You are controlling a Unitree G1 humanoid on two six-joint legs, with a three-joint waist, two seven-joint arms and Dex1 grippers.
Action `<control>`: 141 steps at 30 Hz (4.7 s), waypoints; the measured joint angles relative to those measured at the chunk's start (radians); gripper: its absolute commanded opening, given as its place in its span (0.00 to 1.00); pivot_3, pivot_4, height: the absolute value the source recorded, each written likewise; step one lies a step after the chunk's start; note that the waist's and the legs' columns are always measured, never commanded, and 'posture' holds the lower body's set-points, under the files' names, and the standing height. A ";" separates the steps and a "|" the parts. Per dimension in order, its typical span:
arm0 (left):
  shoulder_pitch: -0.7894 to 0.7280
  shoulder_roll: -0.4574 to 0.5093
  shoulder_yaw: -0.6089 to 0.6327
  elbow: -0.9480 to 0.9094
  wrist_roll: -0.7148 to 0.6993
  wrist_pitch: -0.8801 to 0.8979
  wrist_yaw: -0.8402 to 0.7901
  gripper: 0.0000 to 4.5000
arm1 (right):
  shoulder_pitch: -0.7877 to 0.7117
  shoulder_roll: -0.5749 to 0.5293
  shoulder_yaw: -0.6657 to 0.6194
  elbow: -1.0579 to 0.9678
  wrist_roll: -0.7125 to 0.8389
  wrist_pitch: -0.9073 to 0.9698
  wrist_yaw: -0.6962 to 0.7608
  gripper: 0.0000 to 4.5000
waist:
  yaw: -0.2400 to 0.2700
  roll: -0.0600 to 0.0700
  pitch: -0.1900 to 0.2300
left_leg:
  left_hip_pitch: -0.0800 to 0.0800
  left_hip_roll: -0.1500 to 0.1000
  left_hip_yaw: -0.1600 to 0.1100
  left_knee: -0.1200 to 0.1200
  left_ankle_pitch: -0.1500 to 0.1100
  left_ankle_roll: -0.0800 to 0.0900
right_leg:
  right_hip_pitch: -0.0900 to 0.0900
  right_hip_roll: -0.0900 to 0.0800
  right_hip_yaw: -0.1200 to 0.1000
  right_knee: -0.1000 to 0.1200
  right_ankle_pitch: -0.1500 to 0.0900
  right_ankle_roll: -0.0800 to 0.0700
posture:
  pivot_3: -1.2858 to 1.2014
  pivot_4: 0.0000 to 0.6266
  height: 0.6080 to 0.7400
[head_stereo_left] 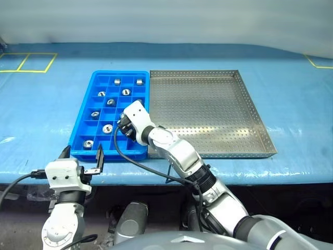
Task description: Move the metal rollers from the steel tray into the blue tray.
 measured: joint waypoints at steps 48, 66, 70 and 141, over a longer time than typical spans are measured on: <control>-0.411 0.139 -0.067 0.168 -0.030 0.158 -0.161 1.00 | 0.372 -0.287 -0.323 -0.444 0.098 0.077 0.051 0.99 | -0.147 -0.001 -0.001 | 0.004 0.002 0.004 0.006 -0.001 0.000 | 0.005 0.000 0.001 0.001 0.001 0.002 | 0.55 0.24 1.00; -0.388 0.140 -0.084 0.168 -0.030 0.158 -0.161 1.00 | 0.373 -0.296 -0.308 -0.444 0.098 0.079 0.042 0.99 | -0.146 -0.001 -0.001 | 0.004 0.002 0.003 0.007 -0.001 0.000 | 0.006 0.000 0.001 0.001 0.002 0.002 | 0.56 0.24 1.00; -0.381 0.140 -0.085 0.168 -0.030 0.158 -0.160 1.00 | 0.374 -0.296 -0.298 -0.444 0.098 0.080 0.042 0.99 | -0.146 -0.001 -0.001 | 0.004 0.002 0.003 0.007 -0.001 0.001 | 0.005 0.000 0.001 0.001 0.002 0.002 | 0.56 0.24 1.00; -0.259 0.091 -0.046 0.119 -0.009 0.118 -0.058 1.00 | -0.072 -0.010 -0.134 0.046 -0.069 -0.166 0.049 0.39 | -0.110 0.000 -0.001 | 0.005 0.002 0.002 0.006 -0.001 0.001 | 0.005 0.002 0.002 0.002 0.003 0.002 | 0.63 0.24 1.00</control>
